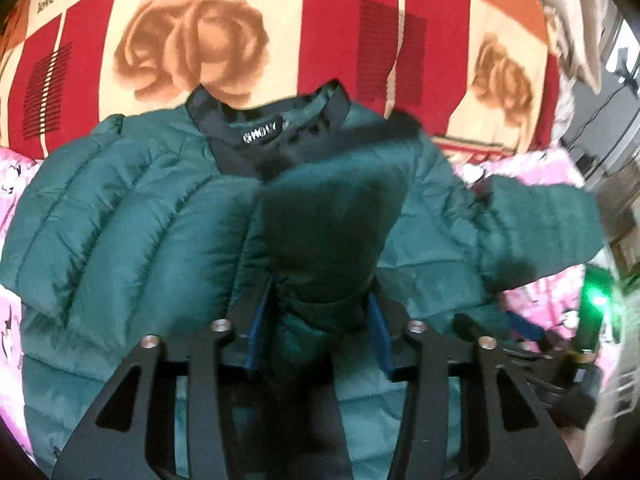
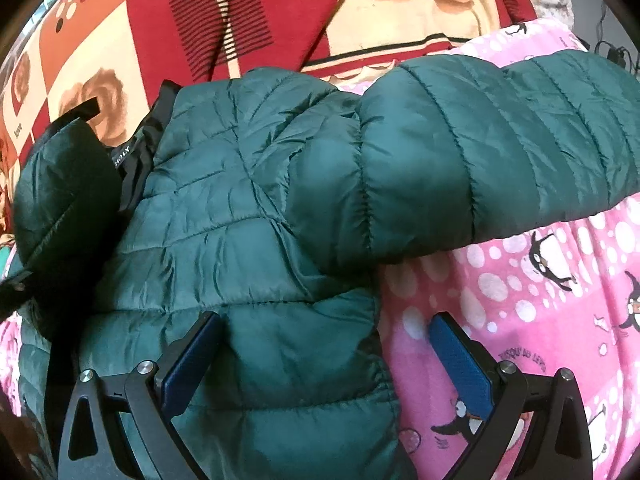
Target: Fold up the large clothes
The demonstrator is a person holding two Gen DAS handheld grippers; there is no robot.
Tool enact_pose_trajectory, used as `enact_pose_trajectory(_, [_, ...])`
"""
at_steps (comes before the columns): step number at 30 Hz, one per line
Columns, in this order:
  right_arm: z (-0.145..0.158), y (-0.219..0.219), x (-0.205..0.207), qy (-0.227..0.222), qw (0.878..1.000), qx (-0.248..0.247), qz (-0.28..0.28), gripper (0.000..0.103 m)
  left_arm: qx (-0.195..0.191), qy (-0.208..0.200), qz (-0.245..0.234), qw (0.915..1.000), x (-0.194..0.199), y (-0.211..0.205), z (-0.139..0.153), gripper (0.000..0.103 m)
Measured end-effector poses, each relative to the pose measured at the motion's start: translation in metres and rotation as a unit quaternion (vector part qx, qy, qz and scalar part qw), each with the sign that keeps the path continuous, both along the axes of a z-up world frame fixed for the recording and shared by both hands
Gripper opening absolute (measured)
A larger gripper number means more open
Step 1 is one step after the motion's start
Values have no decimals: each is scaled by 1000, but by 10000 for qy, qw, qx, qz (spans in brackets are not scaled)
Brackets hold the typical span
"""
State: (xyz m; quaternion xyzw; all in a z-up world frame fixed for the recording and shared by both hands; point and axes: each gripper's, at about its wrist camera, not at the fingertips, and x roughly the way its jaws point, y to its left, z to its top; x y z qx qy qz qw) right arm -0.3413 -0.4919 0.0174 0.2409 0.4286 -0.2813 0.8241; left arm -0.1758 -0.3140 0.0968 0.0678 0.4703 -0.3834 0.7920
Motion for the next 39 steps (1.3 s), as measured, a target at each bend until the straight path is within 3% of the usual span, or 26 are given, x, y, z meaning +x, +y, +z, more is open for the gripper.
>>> enact_pose_trajectory(5, [11,5,-16,-241,9997,-19,-100,103,-288,-20,154,9995,6,36,27,60])
enact_pose_trajectory(10, [27,10,-23,-480,9988,-10,-120,103,-189,-549,391,9975,19,77,43,62])
enact_pose_trajectory(15, [45,20,-14,-960,9951,243,62,103,202,-939,798,9922,42,113,32,63])
enact_pose_trajectory(19, [31,27,16,-947,9907,892,407,101,366,-873,1165,9887,62,141,13,63])
enact_pose_trajectory(20, [25,29,23,-876,9905,961,443,98,365,-822,1237,9882,66,147,10,63])
enact_pose_trajectory(23, [8,38,44,-641,9924,888,567,70,417,-713,1424,9864,76,162,1,63])
enact_pose_trajectory(25, [9,45,50,-763,9916,708,765,49,420,-708,1508,9851,80,169,-1,63])
enact_pose_trajectory(28, [19,54,59,-798,9905,359,1058,32,374,-680,1618,9838,88,173,0,63])
enact_pose_trajectory(32, [50,57,71,-702,9860,-777,1297,23,179,-568,1780,9822,96,177,4,62])
enact_pose_trajectory(36, [65,42,84,-590,9816,-1346,1219,18,113,-540,1744,9831,98,172,5,63])
enact_pose_trajectory(38, [67,34,93,-453,9781,-1726,1073,8,147,-553,1707,9837,98,169,4,63])
enact_pose_trajectory(39, [65,29,97,-370,9761,-1892,1007,8,162,-542,1686,9841,99,167,2,63])
